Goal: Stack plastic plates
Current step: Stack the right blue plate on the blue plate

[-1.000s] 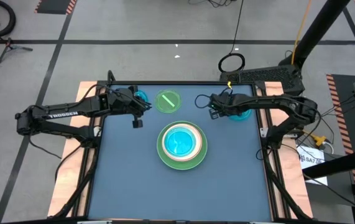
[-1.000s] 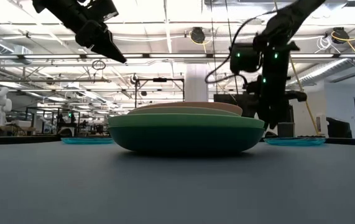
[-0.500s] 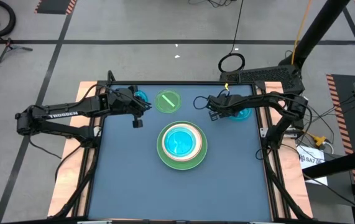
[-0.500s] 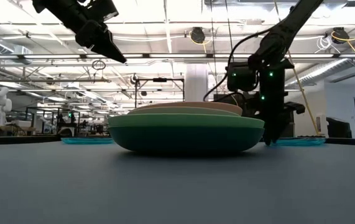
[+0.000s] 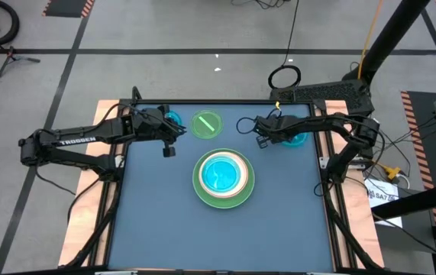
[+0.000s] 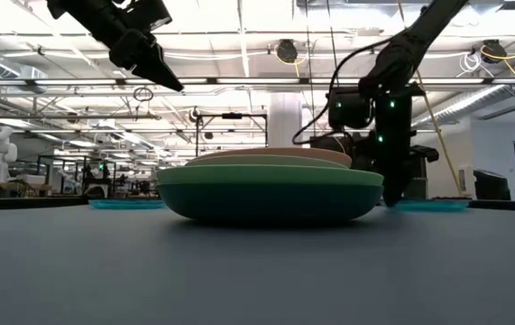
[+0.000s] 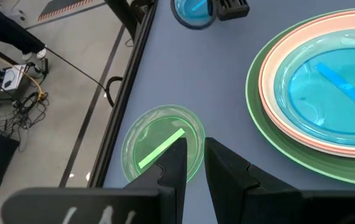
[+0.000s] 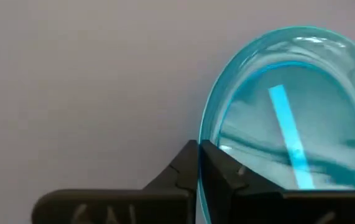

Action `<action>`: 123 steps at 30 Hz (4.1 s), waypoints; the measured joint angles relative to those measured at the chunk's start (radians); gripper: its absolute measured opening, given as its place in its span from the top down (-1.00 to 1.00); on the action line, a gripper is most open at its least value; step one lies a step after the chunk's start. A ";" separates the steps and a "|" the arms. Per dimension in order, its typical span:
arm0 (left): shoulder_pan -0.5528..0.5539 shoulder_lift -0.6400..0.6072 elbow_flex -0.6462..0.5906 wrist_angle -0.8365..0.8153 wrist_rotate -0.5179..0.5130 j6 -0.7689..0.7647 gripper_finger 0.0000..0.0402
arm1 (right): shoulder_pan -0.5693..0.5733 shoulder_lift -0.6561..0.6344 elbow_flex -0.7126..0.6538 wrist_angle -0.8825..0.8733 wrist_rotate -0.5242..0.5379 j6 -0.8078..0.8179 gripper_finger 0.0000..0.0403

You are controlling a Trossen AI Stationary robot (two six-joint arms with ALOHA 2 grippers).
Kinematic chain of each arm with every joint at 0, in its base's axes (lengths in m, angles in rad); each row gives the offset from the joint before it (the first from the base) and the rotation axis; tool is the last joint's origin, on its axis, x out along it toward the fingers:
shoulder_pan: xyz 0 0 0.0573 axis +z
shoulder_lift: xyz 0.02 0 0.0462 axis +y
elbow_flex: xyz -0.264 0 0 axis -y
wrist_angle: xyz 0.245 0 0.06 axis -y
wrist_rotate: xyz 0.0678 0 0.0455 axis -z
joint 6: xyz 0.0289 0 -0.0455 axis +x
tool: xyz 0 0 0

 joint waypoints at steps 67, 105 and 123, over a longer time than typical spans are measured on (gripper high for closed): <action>0.000 0.000 -0.001 0.028 0.000 -0.005 0.69 | 0.172 -0.113 0.212 -0.051 0.021 -0.171 0.51; 0.000 0.000 -0.001 0.027 0.000 -0.001 0.69 | -0.148 -0.114 -0.314 0.769 -0.341 -0.068 0.32; 0.000 0.000 -0.001 0.028 0.000 -0.001 0.69 | -0.122 -0.112 -0.316 0.803 -0.344 -0.059 0.98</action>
